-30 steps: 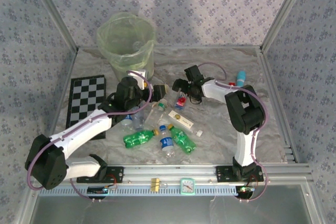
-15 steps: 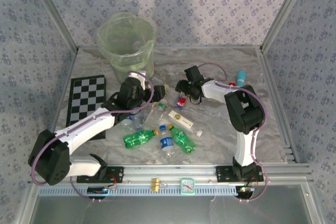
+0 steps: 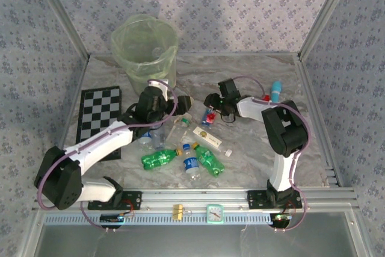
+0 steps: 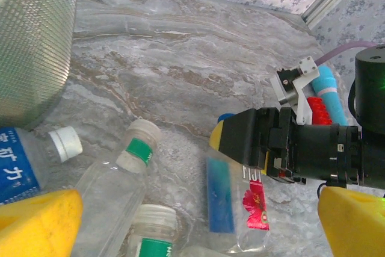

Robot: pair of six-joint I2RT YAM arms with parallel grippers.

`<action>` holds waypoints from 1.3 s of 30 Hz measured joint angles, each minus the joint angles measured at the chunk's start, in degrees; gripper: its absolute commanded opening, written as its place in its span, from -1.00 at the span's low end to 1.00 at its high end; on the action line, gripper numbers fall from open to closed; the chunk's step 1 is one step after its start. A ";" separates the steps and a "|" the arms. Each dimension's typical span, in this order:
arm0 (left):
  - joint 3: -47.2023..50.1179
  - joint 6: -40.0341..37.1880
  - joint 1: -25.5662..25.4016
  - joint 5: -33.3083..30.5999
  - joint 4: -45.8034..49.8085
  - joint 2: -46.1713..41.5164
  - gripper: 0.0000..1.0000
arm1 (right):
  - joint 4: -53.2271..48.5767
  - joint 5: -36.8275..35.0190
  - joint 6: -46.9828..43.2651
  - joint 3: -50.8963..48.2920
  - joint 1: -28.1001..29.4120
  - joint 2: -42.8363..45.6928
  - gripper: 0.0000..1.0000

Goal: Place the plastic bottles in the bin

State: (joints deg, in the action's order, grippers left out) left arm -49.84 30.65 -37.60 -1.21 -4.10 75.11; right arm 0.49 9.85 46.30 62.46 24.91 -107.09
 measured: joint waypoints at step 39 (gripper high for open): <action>-11.30 4.31 -0.13 31.63 -4.70 18.05 0.39 | 8.81 8.44 -2.62 -3.37 0.26 19.61 -0.03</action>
State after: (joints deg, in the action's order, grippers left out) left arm -61.14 34.96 -37.74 30.41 -8.80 93.17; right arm 9.30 18.28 43.68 59.09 25.17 -87.48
